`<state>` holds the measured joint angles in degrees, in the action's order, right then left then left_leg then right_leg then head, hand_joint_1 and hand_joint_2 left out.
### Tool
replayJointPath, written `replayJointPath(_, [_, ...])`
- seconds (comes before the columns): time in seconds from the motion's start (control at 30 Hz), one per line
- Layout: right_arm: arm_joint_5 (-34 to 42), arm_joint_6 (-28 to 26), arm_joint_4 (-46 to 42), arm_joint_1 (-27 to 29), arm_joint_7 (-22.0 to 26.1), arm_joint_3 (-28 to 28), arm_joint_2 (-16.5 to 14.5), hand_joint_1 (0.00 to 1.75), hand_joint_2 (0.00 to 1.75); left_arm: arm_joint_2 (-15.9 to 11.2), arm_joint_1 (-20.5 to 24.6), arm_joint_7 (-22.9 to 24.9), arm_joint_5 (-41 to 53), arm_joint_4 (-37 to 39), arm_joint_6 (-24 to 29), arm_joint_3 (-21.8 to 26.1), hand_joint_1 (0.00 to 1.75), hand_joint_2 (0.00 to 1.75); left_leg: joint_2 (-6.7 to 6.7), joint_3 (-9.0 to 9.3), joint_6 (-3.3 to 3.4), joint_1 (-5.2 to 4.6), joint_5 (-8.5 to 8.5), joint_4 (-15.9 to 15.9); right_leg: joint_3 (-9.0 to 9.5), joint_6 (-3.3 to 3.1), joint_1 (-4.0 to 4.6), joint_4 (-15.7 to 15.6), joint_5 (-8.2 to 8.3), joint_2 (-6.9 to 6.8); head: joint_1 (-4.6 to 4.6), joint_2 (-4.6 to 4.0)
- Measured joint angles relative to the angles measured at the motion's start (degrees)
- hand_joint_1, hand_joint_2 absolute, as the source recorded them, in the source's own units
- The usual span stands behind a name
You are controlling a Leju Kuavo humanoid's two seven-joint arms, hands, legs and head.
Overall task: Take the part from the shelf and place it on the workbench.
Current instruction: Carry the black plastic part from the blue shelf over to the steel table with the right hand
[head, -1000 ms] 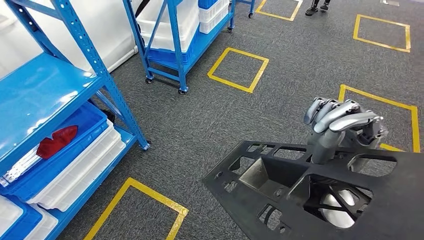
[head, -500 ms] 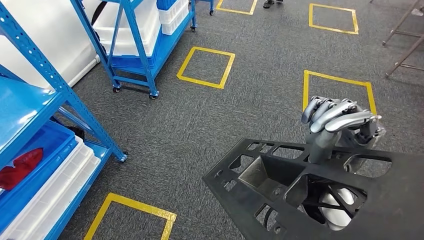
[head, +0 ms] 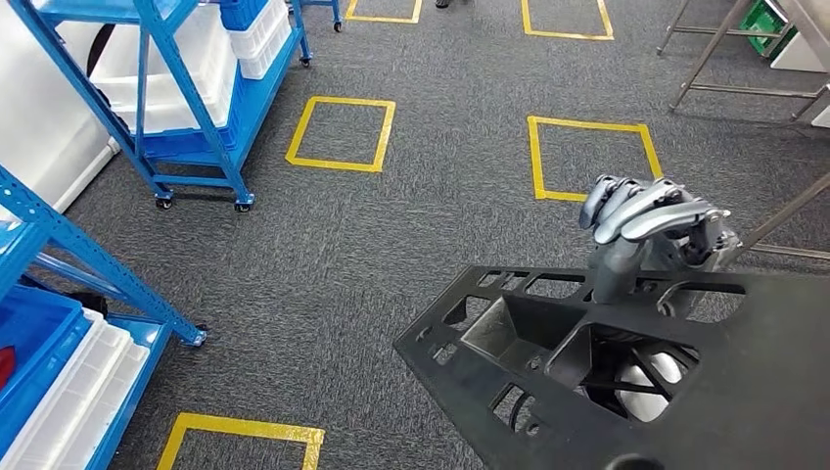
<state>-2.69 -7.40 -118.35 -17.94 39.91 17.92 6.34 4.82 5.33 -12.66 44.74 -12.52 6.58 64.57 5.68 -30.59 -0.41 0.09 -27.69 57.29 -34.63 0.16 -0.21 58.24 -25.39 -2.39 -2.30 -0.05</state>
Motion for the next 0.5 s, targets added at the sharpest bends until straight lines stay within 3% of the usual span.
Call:
replayJointPath(0.03, [0.30,0.04,0.29,-0.18,0.00,0.11,-0.04,1.75,1.75,0.03,0.04,0.12,-0.26,0.00,0.25,0.11,0.00,1.75,-0.18,0.02,-0.31,0.12,-0.37,0.28,0.06,-0.33,-0.07,-0.21,0.11,0.53,0.00,0.00])
replayJointPath(0.1, [0.96,0.13,1.11,-0.90,0.01,0.54,-0.25,1.75,1.75,0.09,0.07,0.16,-0.70,0.00,0.57,0.50,0.00,1.75,-2.17,-1.23,-0.77,0.37,-2.61,3.50,0.23,-0.99,-0.35,-0.66,0.42,1.55,0.00,-0.01])
replayJointPath(0.17, [1.46,0.19,2.01,-1.52,0.00,1.08,-0.50,1.75,1.75,0.14,-0.06,0.06,-0.99,0.00,0.62,0.96,0.00,1.75,-4.48,-4.68,-1.00,0.53,-6.26,10.96,0.21,-1.35,-0.39,-0.72,0.50,2.65,0.00,-0.01])
replayJointPath(0.2, [1.65,0.24,2.39,-1.63,-0.01,1.30,-0.60,1.75,1.75,0.18,-0.19,-0.02,-1.12,0.00,0.61,1.14,0.00,1.75,-4.88,-6.45,-1.09,0.55,-7.49,14.49,0.19,-1.42,-0.36,-0.69,0.51,3.30,0.00,-0.01])
replayJointPath(0.23, [1.81,0.31,2.73,-1.66,-0.02,1.46,-0.64,1.75,1.75,0.21,-0.29,-0.13,-1.25,0.00,0.61,1.27,0.00,1.75,-5.04,-7.53,-1.17,0.57,-7.62,16.36,0.19,-1.43,-0.33,-0.64,0.51,4.01,0.00,-0.01])
replayJointPath(0.27, [1.96,0.37,3.01,-1.73,-0.02,1.55,-0.67,1.75,1.75,0.22,-0.36,-0.25,-1.34,0.00,0.62,1.38,0.00,1.75,-5.13,-7.57,-1.20,0.62,-6.55,15.94,0.19,-1.40,-0.34,-0.55,0.49,4.75,0.00,-0.01])
replayJointPath(0.3, [2.07,0.41,3.24,-1.83,-0.02,1.61,-0.70,1.75,1.75,0.22,-0.37,-0.37,-1.38,0.00,0.62,1.46,0.00,1.75,-5.39,-6.51,-1.20,0.73,-4.50,13.24,0.22,-1.31,-0.39,-0.40,0.44,5.52,0.00,-0.01])
replayJointPath(0.37, [2.25,0.41,3.55,-2.10,0.00,1.68,-0.72,1.75,1.75,0.21,-0.36,-0.52,-1.38,0.00,0.59,1.55,0.00,1.75,-7.87,-3.23,-1.13,1.14,-0.72,5.46,0.07,-0.83,-0.47,0.14,0.23,6.97,0.00,-0.01])
replayJointPath(0.43, [2.34,0.39,3.80,-2.28,0.01,1.78,-0.80,1.75,1.75,0.22,-0.36,-0.53,-1.28,0.00,0.51,1.60,0.00,1.75,-10.12,-1.54,-0.84,1.36,0.28,1.62,-0.44,-0.04,-0.55,0.56,0.23,8.26,-0.01,-0.01])
replayJointPath(0.5, [2.45,0.36,3.99,-2.33,0.01,1.85,-0.89,1.75,1.75,0.26,-0.31,-0.48,-1.20,0.00,0.45,1.65,0.00,1.75,-9.56,-1.42,-0.12,1.14,0.27,1.42,-0.88,0.84,-0.77,0.41,0.61,9.54,-0.01,-0.01])
